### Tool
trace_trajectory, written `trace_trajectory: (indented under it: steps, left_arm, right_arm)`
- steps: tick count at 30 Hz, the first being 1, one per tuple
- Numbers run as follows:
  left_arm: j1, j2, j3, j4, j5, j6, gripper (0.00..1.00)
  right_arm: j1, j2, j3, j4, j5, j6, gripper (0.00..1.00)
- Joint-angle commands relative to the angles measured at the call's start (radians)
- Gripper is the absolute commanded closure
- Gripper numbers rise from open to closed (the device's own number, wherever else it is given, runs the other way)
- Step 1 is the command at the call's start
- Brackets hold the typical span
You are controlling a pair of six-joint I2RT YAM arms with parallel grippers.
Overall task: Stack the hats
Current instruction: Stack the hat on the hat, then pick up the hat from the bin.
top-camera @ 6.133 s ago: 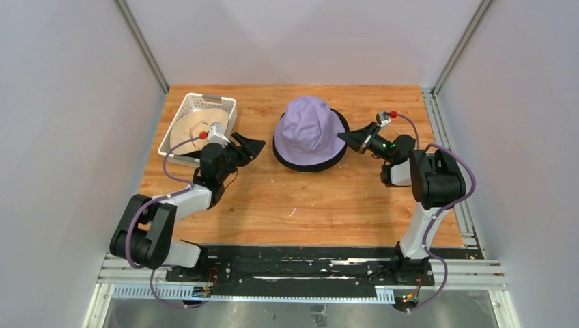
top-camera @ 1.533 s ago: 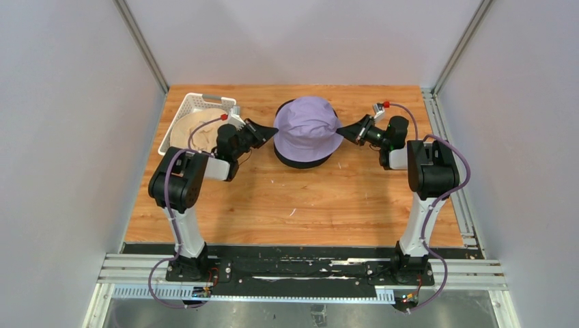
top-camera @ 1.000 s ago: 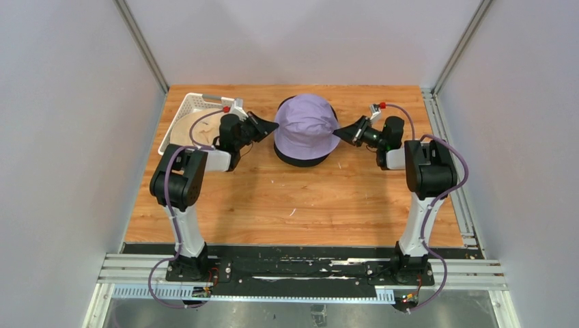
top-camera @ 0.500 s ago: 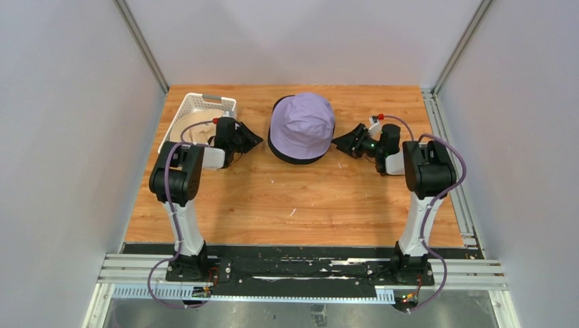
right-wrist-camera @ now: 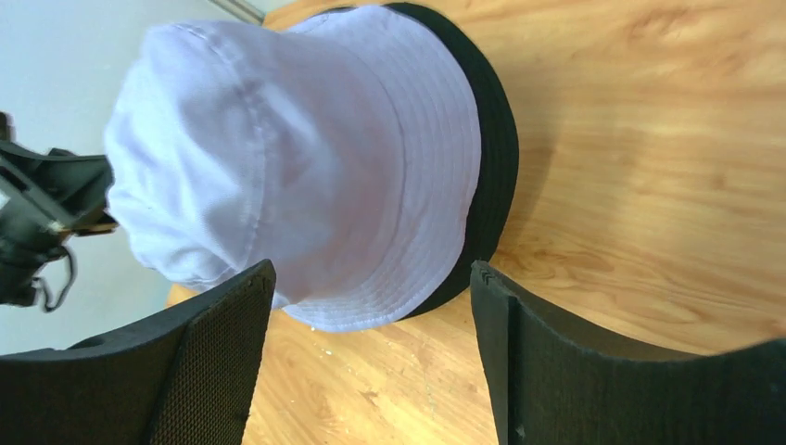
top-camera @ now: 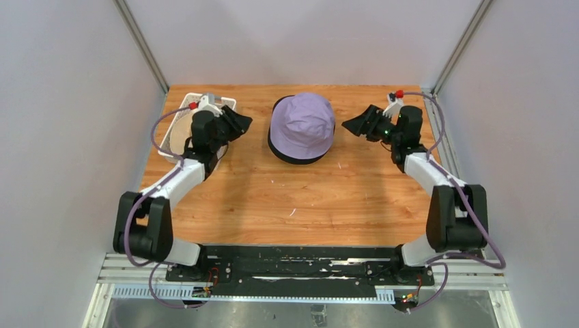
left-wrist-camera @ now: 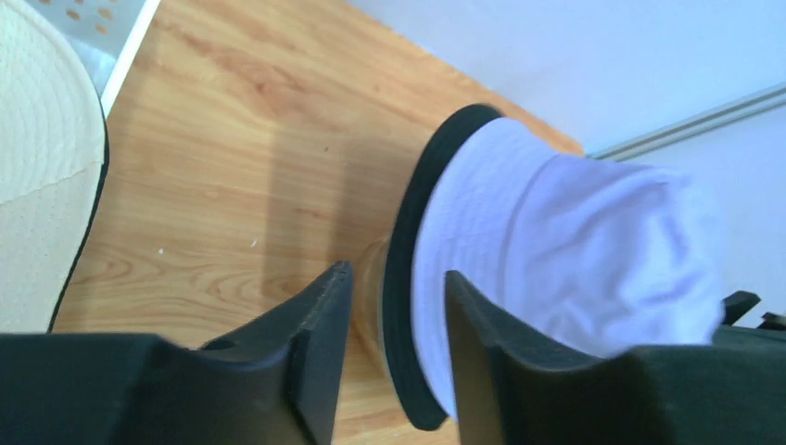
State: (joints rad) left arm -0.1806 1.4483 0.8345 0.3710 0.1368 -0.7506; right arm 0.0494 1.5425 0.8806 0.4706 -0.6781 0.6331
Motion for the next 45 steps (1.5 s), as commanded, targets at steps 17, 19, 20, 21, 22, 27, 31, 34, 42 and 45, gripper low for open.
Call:
trace_trajectory:
  steps: [17, 19, 20, 21, 22, 27, 31, 34, 42, 45]
  left_arm:
    - [0.007, -0.416, 0.098, -0.605, -0.645, 0.216, 0.0]
    - [0.017, -0.386, 0.112, -0.647, -0.646, 0.193, 0.03]
    - [0.024, -0.374, 0.111, -0.653, -0.625, 0.184, 0.05]
    - [0.03, -0.363, 0.105, -0.649, -0.602, 0.182, 0.07]
    - [0.037, -0.353, 0.101, -0.647, -0.586, 0.182, 0.09]
    - [0.038, -0.289, 0.11, -0.637, -0.577, 0.345, 0.17]
    - [0.035, -0.226, 0.147, -0.649, -0.502, 0.465, 0.24]
    - [0.015, -0.184, 0.18, -0.666, -0.488, 0.534, 0.26]
    - [-0.058, -0.088, 0.231, -0.691, -0.507, 0.608, 0.26]
    - [-0.071, -0.047, 0.242, -0.696, -0.528, 0.612, 0.26]
  right_arm:
    - [0.17, -0.339, 0.289, -0.518, 0.15, -0.303, 0.22]
    - [0.184, -0.337, 0.295, -0.518, 0.15, -0.303, 0.21]
    - [0.185, -0.336, 0.295, -0.518, 0.152, -0.302, 0.21]
    - [0.185, -0.335, 0.291, -0.512, 0.153, -0.302, 0.21]
    - [0.185, -0.334, 0.289, -0.51, 0.153, -0.303, 0.21]
    - [0.185, -0.332, 0.262, -0.491, 0.162, -0.298, 0.21]
    - [0.185, -0.322, 0.248, -0.467, 0.152, -0.287, 0.21]
    - [0.185, -0.312, 0.247, -0.462, 0.145, -0.28, 0.22]
    - [0.184, -0.317, 0.234, -0.456, 0.141, -0.275, 0.22]
    - [0.185, -0.323, 0.23, -0.456, 0.145, -0.276, 0.22]
